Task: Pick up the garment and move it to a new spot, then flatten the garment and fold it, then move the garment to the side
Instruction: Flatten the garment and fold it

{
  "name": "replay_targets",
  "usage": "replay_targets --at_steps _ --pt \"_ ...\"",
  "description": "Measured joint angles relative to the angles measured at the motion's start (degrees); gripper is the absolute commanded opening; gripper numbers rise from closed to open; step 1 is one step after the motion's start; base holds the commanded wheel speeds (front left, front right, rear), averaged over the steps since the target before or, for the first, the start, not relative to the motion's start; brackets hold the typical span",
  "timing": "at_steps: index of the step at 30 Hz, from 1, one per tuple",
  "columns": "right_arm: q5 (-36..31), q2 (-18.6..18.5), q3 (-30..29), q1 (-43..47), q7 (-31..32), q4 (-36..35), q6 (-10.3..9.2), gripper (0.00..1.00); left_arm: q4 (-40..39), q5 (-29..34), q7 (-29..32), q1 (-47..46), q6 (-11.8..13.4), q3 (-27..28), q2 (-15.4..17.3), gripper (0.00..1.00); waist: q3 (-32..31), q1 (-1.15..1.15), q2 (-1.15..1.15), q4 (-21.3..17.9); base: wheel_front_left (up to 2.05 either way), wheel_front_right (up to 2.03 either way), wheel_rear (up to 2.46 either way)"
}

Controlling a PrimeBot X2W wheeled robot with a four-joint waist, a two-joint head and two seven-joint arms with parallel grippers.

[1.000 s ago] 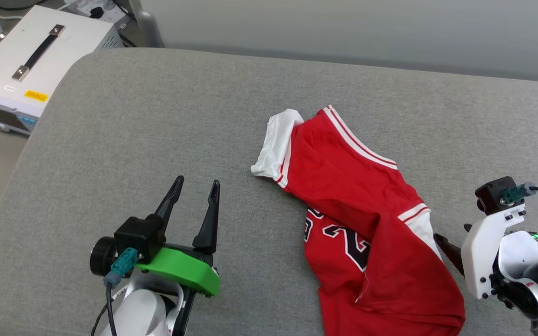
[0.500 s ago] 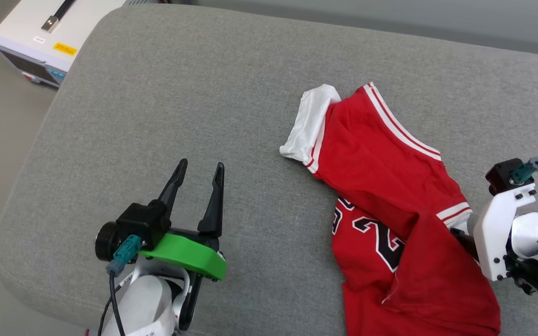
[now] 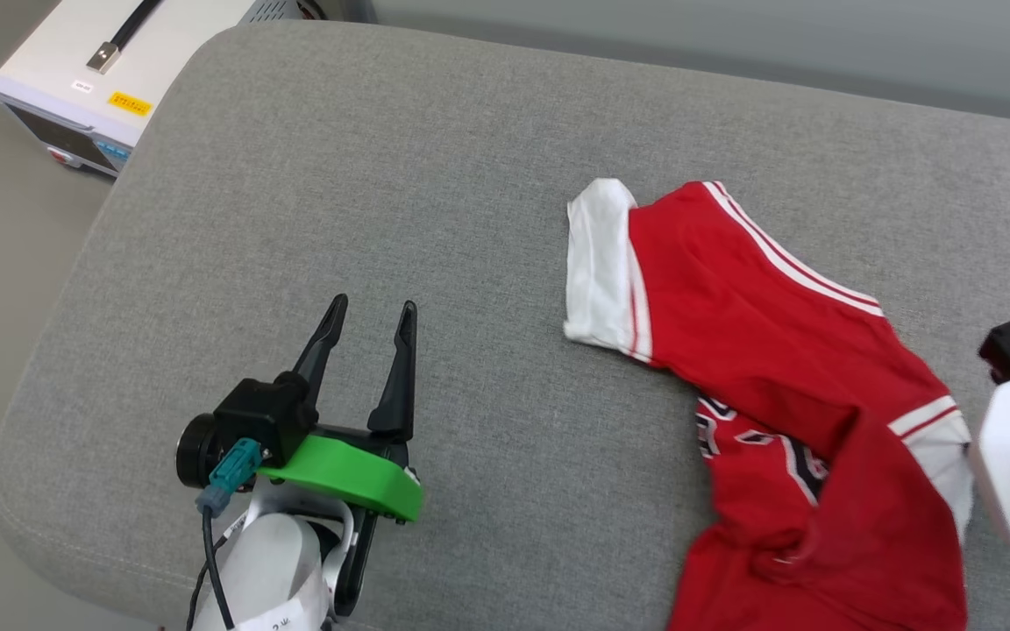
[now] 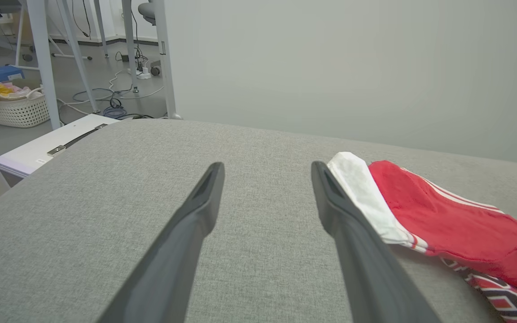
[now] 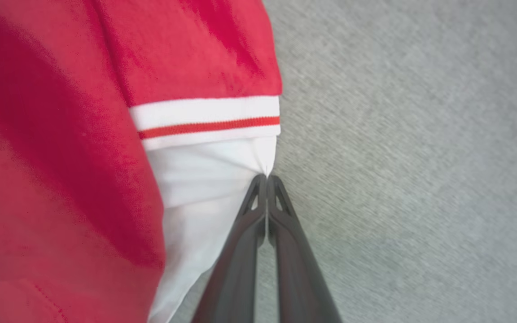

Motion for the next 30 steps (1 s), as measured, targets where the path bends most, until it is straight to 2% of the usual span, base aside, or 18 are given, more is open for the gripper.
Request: replay_targets --at_steps 8,11,14,18,19,20,25,30 --pt "-1.3 -13.5 0.3 -0.7 -3.0 0.7 0.00 0.00 -0.1 0.5 0.0 0.0 -0.8 0.6 -1.1 1.00 -0.3 0.00 0.00 -0.2 0.00 0.00 0.00" --pt "-2.3 -17.8 1.0 -3.1 -5.1 3.1 0.00 0.00 0.0 0.6 0.0 0.0 -1.1 0.8 -1.5 1.00 0.6 0.00 0.00 0.3 0.00 0.00 0.00" --pt "-3.1 -19.7 2.1 -5.8 -8.3 6.7 0.00 0.00 0.1 0.8 0.0 -0.1 -1.5 0.9 -1.7 1.00 1.6 0.00 0.00 0.9 0.00 0.00 0.00" --pt "-4.2 -18.6 3.8 -8.8 -13.3 12.2 0.00 0.00 0.5 1.0 0.0 -0.1 -1.6 1.1 -1.9 1.00 2.7 0.00 0.00 1.6 0.00 0.00 0.00" --pt "-4.5 -17.8 3.8 -9.5 -14.4 13.9 0.00 0.78 0.6 1.1 0.0 -0.1 -1.6 1.2 -2.0 1.00 2.9 0.00 0.00 1.8 0.00 0.00 0.00" --pt "-4.6 -16.8 3.7 -10.0 -14.9 15.3 0.00 1.00 0.7 1.1 0.0 -0.1 -1.8 1.3 -2.1 1.00 2.9 0.00 0.00 1.8 0.00 0.00 0.00" --pt "-5.0 -11.8 3.4 -11.7 -21.0 19.1 0.00 1.00 1.5 1.7 0.0 -0.1 -2.1 2.1 -2.2 1.00 2.0 0.01 0.00 1.2 0.00 0.00 0.00" --pt "-3.7 -8.6 2.4 -11.8 -27.0 18.8 0.00 1.00 2.1 2.5 0.0 0.0 -2.1 2.4 -2.2 1.00 -0.2 0.00 0.00 -0.3 0.00 0.00 0.00"
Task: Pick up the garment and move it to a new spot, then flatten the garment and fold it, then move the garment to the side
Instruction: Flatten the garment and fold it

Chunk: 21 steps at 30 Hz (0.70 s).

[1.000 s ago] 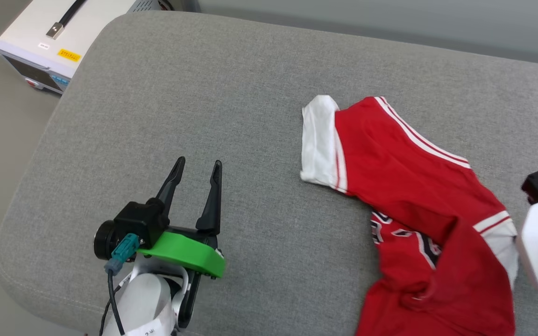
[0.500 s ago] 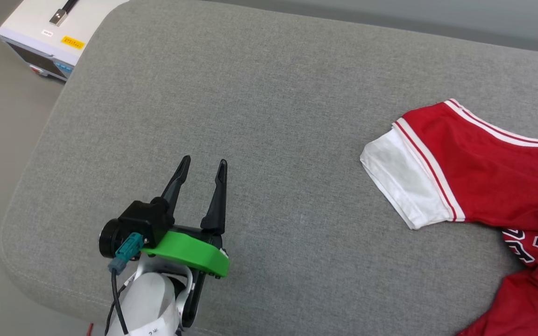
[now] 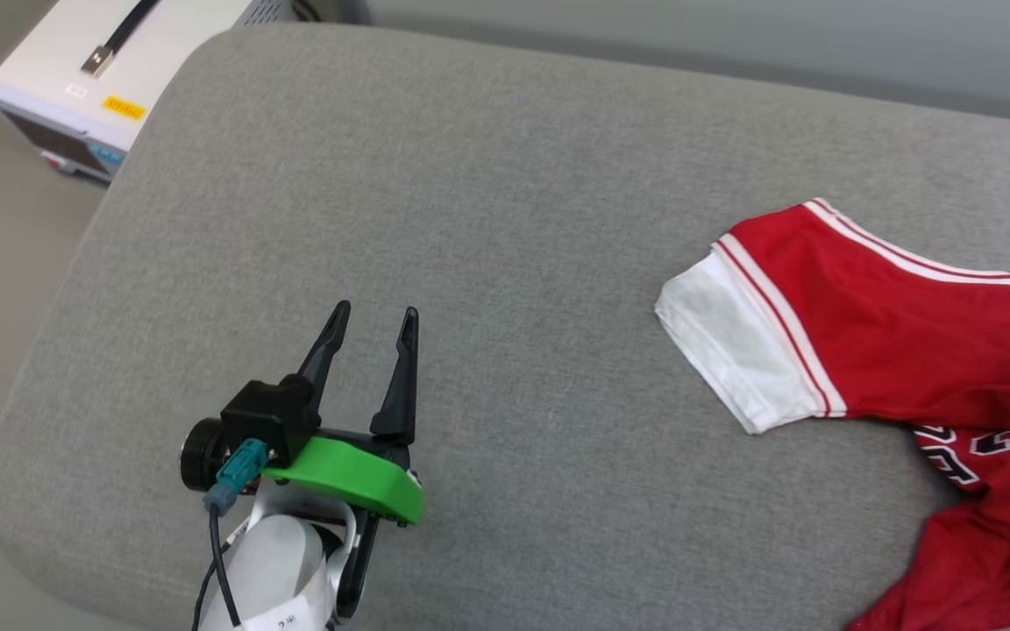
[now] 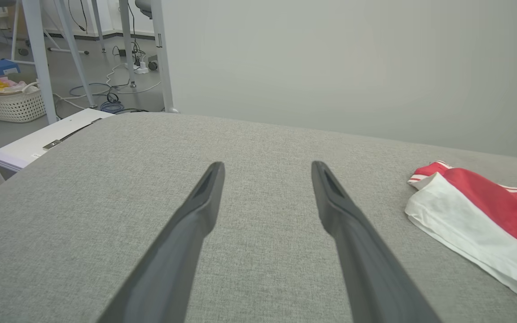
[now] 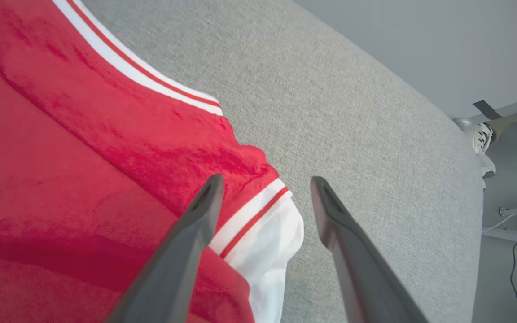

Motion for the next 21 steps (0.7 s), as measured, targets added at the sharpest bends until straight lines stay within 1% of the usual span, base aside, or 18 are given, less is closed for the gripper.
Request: replay_targets --at_steps 3,7,10,11,12,15,19,21 --pt "1.0 1.9 -1.6 0.2 -4.0 -1.7 0.00 1.00 0.2 0.2 0.0 0.1 0.0 0.3 0.0 1.00 -1.7 0.00 0.00 -1.4 0.00 0.00 0.00" --pt "1.0 4.6 -5.4 2.2 -10.3 -5.5 0.00 1.00 0.2 0.2 0.0 1.2 -0.4 0.9 0.0 1.00 -4.0 0.00 0.00 -3.6 0.00 0.00 0.00" --pt "1.1 8.0 -9.1 5.6 -13.9 -8.8 -0.01 1.00 0.1 0.1 0.0 2.0 -0.5 0.9 0.0 1.00 -5.6 0.00 0.00 -5.2 0.00 0.00 0.00" --pt "0.9 9.3 -10.1 7.2 -14.9 -10.2 -0.01 1.00 -0.1 0.0 0.0 2.3 -0.5 0.9 0.0 1.00 -6.1 0.00 0.00 -5.9 0.00 0.00 0.00" --pt "0.5 11.8 -12.5 10.0 -17.0 -13.0 -0.01 1.00 -0.3 -0.2 0.0 2.7 -0.5 0.9 0.0 1.00 -7.0 0.00 0.00 -6.9 0.00 0.00 0.00" --pt "-1.2 16.4 -16.6 15.0 -20.2 -17.9 -0.01 1.00 -0.9 -0.6 0.0 3.3 -0.7 0.6 0.0 1.00 -8.5 0.00 0.00 -8.4 0.00 0.00 0.00" --pt "-4.1 23.5 -20.9 21.6 -23.8 -24.0 -0.01 1.00 -1.4 -1.7 0.0 4.0 -1.0 0.5 0.0 1.00 -9.8 -0.01 0.00 -10.1 0.00 0.00 0.00" --pt "-5.7 26.9 -22.1 24.7 -24.4 -26.1 -0.01 1.00 -1.4 -1.7 0.0 4.7 -1.0 0.1 0.0 1.00 -10.2 -0.01 0.00 -10.7 0.00 0.00 0.00"
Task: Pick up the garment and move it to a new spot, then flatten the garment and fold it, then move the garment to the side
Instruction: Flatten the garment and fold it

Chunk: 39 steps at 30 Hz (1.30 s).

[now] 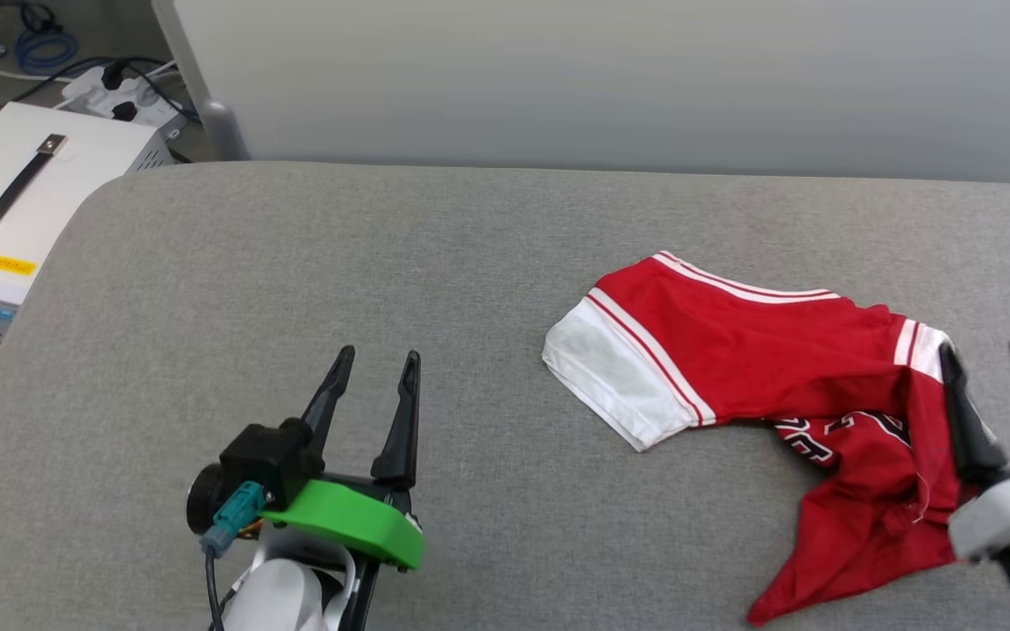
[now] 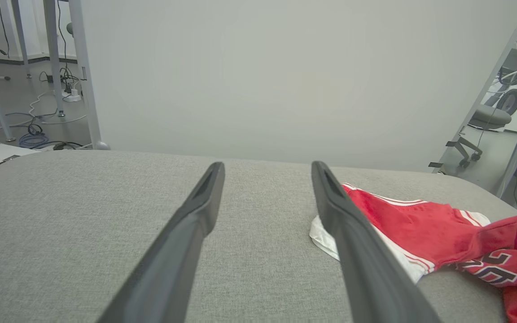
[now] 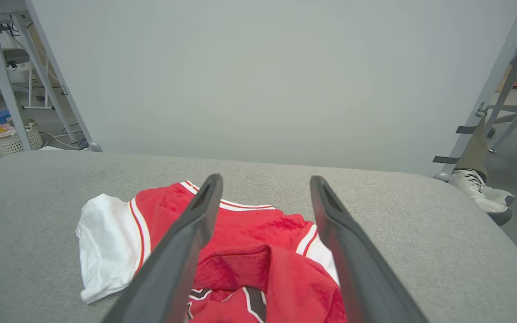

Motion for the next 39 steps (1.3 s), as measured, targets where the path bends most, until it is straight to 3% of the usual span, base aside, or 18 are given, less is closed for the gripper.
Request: replay_targets --at_steps 4,9,21,31,32,33,39 --pt "-1.9 5.6 -1.2 5.2 0.3 -2.5 0.00 1.00 0.1 -0.2 0.0 1.0 -0.1 -0.5 -0.1 1.00 -0.2 0.00 0.00 -0.8 0.00 0.00 0.00" --pt "-4.0 6.6 -1.4 7.4 4.8 -4.2 0.00 1.00 0.3 -0.3 0.0 1.2 -0.2 -0.7 -0.1 1.00 0.6 0.00 0.00 -1.0 0.00 0.00 0.00" --pt "-4.6 7.3 -7.3 7.9 33.4 -4.2 -0.01 1.00 0.9 0.2 0.0 0.7 -0.2 -1.0 -0.2 1.00 3.9 0.00 0.00 0.4 0.00 0.00 0.00" --pt "-3.8 7.2 -7.0 5.3 35.3 3.0 -0.01 0.99 1.7 0.3 0.0 -0.4 -0.2 -0.8 -0.2 1.00 5.9 0.00 0.00 2.9 0.00 0.00 0.00" --pt "-3.6 7.2 -6.8 5.1 35.0 3.7 -0.01 0.40 1.7 0.3 0.0 -0.4 -0.3 -0.8 -0.2 1.00 5.9 0.00 0.00 3.0 0.00 0.00 0.00" --pt "-3.6 6.9 -6.3 4.9 34.5 4.1 -0.01 0.00 1.8 0.3 0.0 -0.4 -0.3 -0.8 -0.2 1.00 6.0 0.00 0.00 3.1 0.00 0.00 0.00" --pt "-2.2 5.1 -2.9 4.8 31.4 3.8 -0.01 0.00 2.4 0.4 0.0 -0.4 -0.3 -0.5 -0.2 1.00 5.0 0.00 0.00 2.8 0.00 0.00 0.00"
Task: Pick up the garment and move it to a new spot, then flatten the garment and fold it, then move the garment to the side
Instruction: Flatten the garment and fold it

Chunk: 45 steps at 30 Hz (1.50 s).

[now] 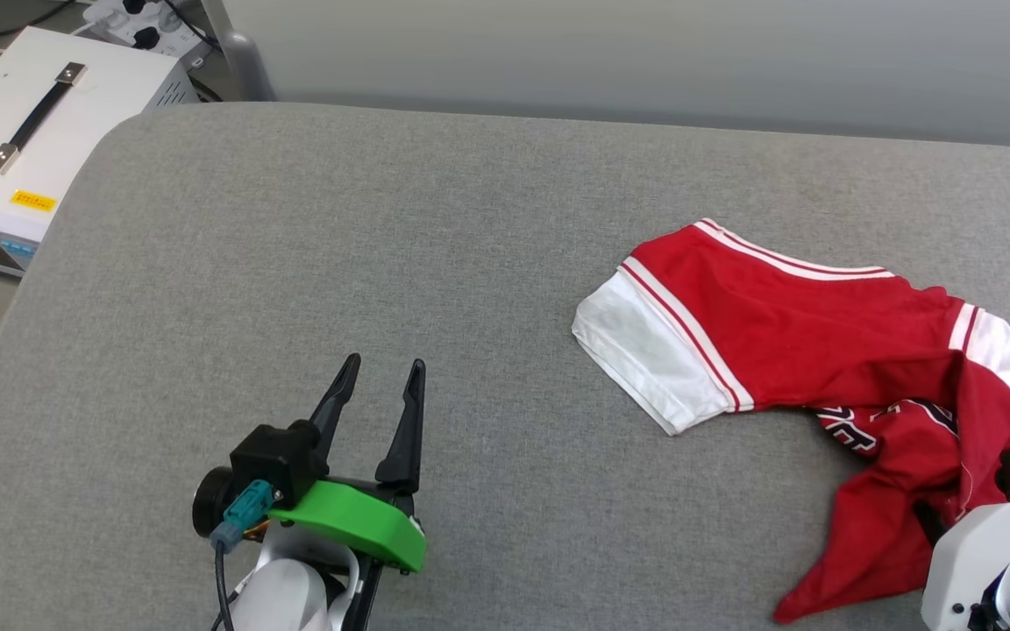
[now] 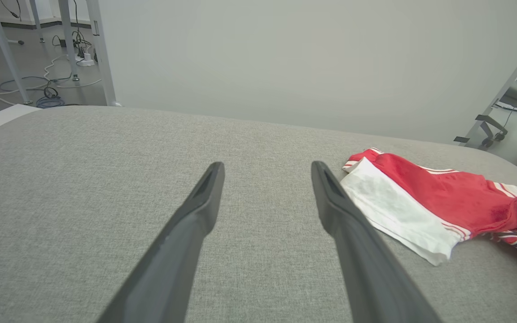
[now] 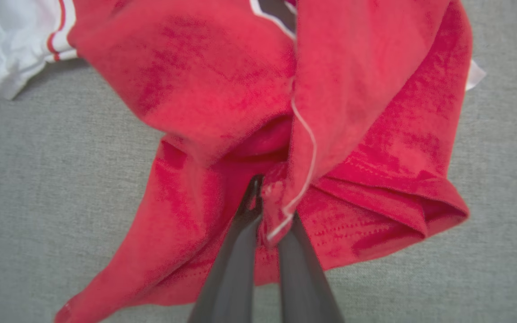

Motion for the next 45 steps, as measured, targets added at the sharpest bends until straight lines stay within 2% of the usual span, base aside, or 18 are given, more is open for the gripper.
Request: replay_targets --at_steps 6,10,14,19,26,27,28,32,36,42,45 --pt "2.6 -2.7 5.0 0.5 -0.4 -6.4 0.00 0.00 0.5 0.0 0.0 0.1 0.0 0.1 0.0 1.00 -1.7 0.00 0.00 -0.8 0.00 0.00 0.00" --pt "5.2 -3.8 10.7 1.2 1.0 -12.7 0.00 0.00 0.7 0.0 0.0 0.2 0.0 0.1 0.0 1.00 -2.8 0.00 0.00 -1.3 0.00 0.00 0.00" --pt "6.2 -4.7 16.5 0.8 2.9 -16.0 0.00 0.00 0.7 -0.1 0.0 0.2 0.0 -0.1 -0.1 1.00 -3.1 0.00 0.00 -1.1 0.00 0.00 0.00" --pt "6.3 -5.0 24.5 -2.3 5.0 -14.9 0.00 0.00 0.7 -0.2 0.0 0.2 0.0 0.1 -0.1 1.00 -2.6 0.00 0.00 -0.2 0.00 0.00 0.00" --pt "6.0 -4.6 32.7 -6.5 4.8 -5.5 0.00 0.00 0.8 -0.2 0.0 0.2 0.0 0.1 -0.1 1.00 -1.6 0.00 0.00 1.1 0.00 0.00 0.00" --pt "6.4 -4.1 33.1 -6.9 4.4 -3.8 0.00 0.15 0.8 -0.2 0.0 0.2 0.0 0.2 -0.1 1.00 -1.5 0.00 0.00 1.2 0.00 0.00 0.00" --pt "6.3 -4.2 34.0 -7.3 4.1 -2.9 -0.01 1.00 0.9 -0.2 0.0 0.2 0.0 0.2 -0.1 1.00 -1.5 0.00 0.00 1.2 0.00 0.00 0.00" --pt "6.7 -4.1 35.7 -8.6 1.2 -0.6 0.00 1.00 1.4 -0.2 0.0 0.2 0.0 0.3 -0.1 1.00 -1.9 0.00 0.00 1.0 0.00 0.00 0.00" --pt "8.0 -5.0 34.2 -9.2 -2.0 -1.9 0.00 1.00 1.7 -0.2 0.0 0.2 0.0 0.5 -0.1 1.00 -2.8 0.00 0.00 0.3 0.00 0.00 0.00" --pt "9.0 -7.2 26.3 -9.0 -6.0 -8.0 0.00 1.00 1.6 -0.2 0.0 0.5 0.0 0.5 -0.2 1.00 -4.8 0.00 0.00 -0.9 0.00 0.00 0.00" --pt "8.8 -7.5 20.5 -7.9 -8.3 -10.9 0.00 1.00 1.0 -0.4 0.0 0.7 0.0 0.1 -0.2 1.00 -5.7 0.00 0.00 -1.8 0.00 0.00 0.00"
